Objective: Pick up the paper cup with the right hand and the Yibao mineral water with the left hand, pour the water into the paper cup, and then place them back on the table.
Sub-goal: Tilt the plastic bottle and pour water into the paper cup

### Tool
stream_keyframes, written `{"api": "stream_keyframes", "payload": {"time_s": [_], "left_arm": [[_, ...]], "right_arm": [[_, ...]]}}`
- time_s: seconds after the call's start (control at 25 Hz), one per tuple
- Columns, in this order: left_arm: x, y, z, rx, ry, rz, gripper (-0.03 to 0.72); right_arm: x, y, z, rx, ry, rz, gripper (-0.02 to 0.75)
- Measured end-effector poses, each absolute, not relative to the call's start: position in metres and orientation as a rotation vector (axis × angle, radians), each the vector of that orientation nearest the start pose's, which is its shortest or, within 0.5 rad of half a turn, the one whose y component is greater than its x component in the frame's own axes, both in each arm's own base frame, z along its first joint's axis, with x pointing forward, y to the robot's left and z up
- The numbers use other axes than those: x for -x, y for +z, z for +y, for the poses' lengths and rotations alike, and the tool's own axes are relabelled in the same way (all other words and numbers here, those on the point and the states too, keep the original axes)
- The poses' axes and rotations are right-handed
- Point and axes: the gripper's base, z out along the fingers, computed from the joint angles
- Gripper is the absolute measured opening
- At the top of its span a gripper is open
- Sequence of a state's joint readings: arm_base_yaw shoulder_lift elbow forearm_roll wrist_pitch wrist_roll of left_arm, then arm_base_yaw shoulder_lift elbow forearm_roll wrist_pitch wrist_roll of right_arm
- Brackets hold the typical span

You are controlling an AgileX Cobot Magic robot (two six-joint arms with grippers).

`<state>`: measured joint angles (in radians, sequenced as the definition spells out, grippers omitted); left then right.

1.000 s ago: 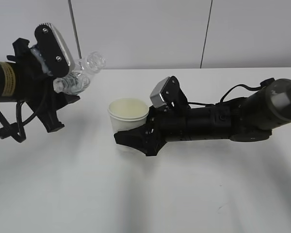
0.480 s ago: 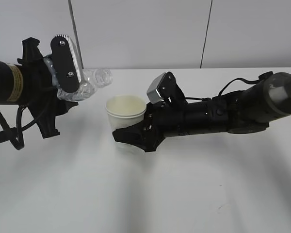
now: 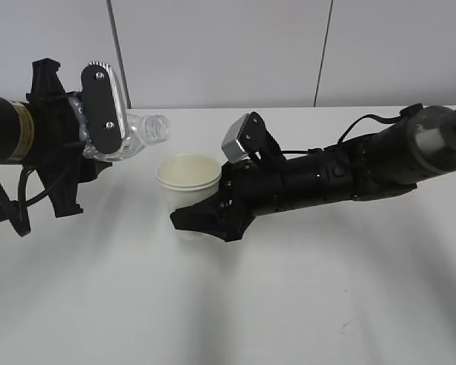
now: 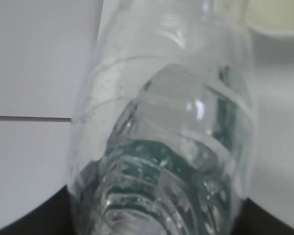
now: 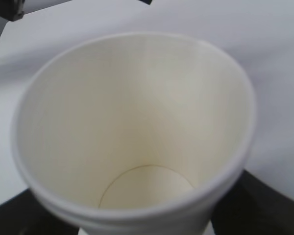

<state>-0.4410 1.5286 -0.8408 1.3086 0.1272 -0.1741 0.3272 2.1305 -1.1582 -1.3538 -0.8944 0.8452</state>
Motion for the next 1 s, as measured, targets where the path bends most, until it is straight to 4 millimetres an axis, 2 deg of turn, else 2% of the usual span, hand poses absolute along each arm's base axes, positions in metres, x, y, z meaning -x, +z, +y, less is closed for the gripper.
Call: {"api": "stream_keyframes", "payload": {"time_s": [1.0], "left_arm": [[-0.2952,0.2310,-0.1207,-1.637,0.665,1.565,0.375]], "right_arm": [[-0.3553,0.1260,0.2061,1.180,0.944,1.742,0.533]]}}
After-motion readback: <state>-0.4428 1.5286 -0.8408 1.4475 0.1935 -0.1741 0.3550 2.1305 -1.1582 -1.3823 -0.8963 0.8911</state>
